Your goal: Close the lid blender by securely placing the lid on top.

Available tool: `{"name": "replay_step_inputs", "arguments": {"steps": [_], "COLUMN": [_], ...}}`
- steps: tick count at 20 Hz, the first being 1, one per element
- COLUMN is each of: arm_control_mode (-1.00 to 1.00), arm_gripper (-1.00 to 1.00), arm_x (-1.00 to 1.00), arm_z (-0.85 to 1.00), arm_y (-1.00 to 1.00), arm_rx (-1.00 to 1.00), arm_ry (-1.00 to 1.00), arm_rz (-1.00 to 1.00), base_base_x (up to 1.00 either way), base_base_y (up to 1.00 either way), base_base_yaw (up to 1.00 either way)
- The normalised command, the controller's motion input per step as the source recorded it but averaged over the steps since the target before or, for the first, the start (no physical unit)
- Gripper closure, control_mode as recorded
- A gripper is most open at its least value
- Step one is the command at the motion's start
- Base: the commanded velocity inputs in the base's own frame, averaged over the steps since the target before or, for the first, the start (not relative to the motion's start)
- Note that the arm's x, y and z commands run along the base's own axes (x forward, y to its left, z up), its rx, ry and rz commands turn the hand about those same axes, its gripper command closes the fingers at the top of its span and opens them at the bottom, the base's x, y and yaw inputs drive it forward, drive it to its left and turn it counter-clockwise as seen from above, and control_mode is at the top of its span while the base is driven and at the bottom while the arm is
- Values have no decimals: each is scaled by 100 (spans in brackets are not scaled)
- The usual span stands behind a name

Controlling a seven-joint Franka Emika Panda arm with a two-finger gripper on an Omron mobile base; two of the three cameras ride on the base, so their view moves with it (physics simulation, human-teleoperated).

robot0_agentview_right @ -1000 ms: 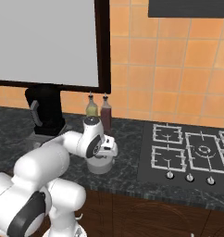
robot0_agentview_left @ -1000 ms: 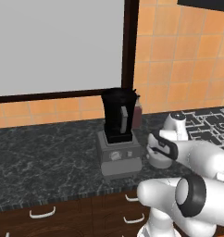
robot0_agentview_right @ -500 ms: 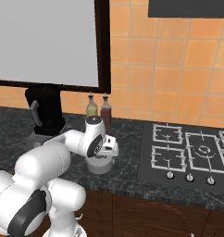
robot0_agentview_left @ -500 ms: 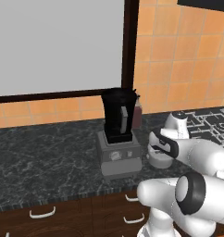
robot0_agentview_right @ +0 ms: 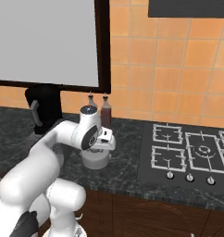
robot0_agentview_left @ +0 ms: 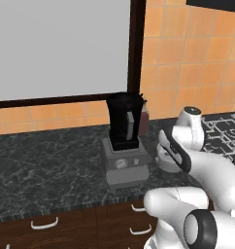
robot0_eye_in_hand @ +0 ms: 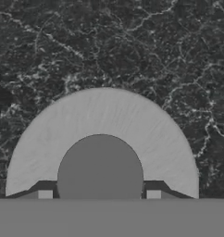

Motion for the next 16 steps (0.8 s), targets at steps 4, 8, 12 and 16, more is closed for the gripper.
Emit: {"name": "replay_step_inputs", "arguments": {"steps": [4, 8, 12, 16], "arm_control_mode": [-100, -100, -100, -100], "arm_gripper": [100, 100, 100, 100], "arm_x": [-12, -6, -4, 0], "arm_z": [100, 100, 100, 100], "arm_y": [0, 0, 3, 10], "arm_rx": [0, 0, 1, 3], "arm_ry": [-6, -10, -12, -14], "arm_rz": [-1, -3, -3, -3], "base_base_x": [0, 0, 0, 0], "base_base_y": [0, 0, 0, 0], "base_base_yaw": [0, 0, 0, 0]}}
